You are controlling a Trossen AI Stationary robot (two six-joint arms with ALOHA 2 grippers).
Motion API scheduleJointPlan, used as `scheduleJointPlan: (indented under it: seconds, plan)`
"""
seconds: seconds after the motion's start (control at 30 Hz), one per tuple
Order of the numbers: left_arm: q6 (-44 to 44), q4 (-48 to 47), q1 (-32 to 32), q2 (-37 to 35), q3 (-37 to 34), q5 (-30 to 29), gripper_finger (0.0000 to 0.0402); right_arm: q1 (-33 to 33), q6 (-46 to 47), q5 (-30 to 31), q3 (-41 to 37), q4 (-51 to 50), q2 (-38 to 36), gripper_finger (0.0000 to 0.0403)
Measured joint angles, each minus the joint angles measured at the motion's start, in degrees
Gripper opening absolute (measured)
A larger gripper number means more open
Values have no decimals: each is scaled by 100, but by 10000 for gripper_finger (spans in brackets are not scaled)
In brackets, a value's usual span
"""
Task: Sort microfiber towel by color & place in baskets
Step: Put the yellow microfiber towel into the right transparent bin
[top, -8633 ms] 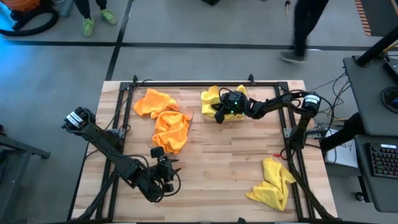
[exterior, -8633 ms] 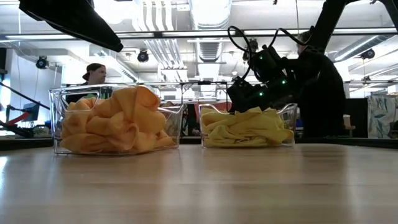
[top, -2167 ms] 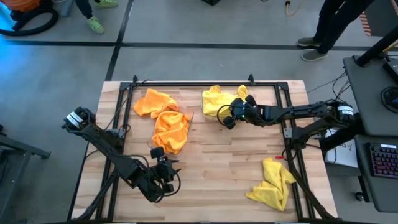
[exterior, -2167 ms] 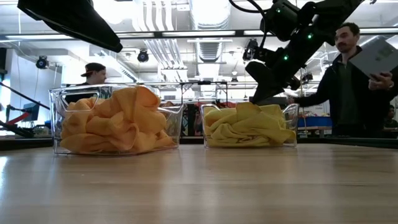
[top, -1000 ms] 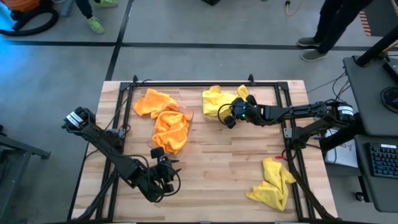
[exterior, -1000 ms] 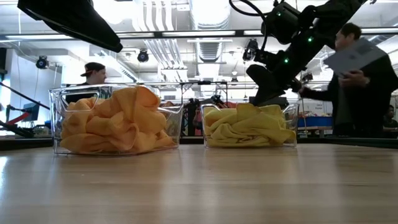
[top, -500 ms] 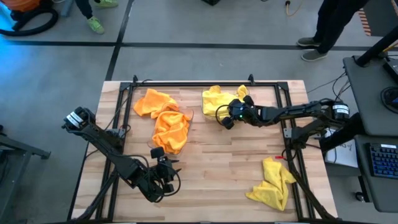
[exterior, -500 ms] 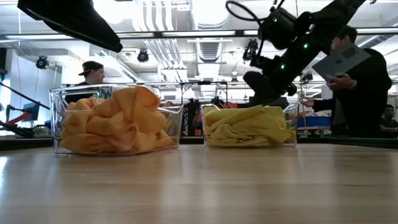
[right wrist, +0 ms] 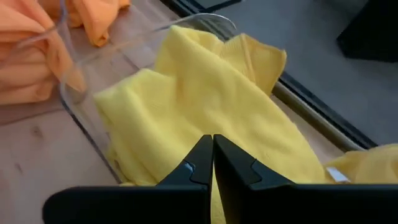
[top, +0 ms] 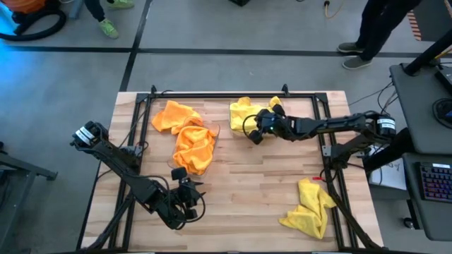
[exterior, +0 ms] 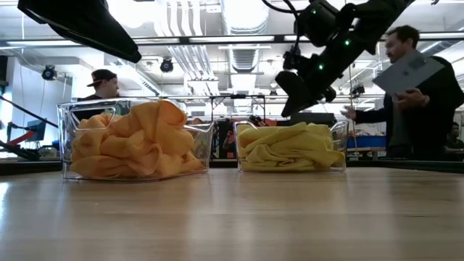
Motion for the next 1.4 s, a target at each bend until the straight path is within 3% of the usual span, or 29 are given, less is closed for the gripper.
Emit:
scheduleJointPlan:
  seconds: [0.2,0.53,1.4]
  plan:
    - [-35,-4,0,0,0,2,146,-147,540,-824,493,-856,-2,9]
    - [-35,-4,0,0,0,2,146,-149,1230,-1355,1281,-2469,51,9]
    - [-35,-2,0,0,-20,0,146,-275,1404,-1297,744,-2113,85,9]
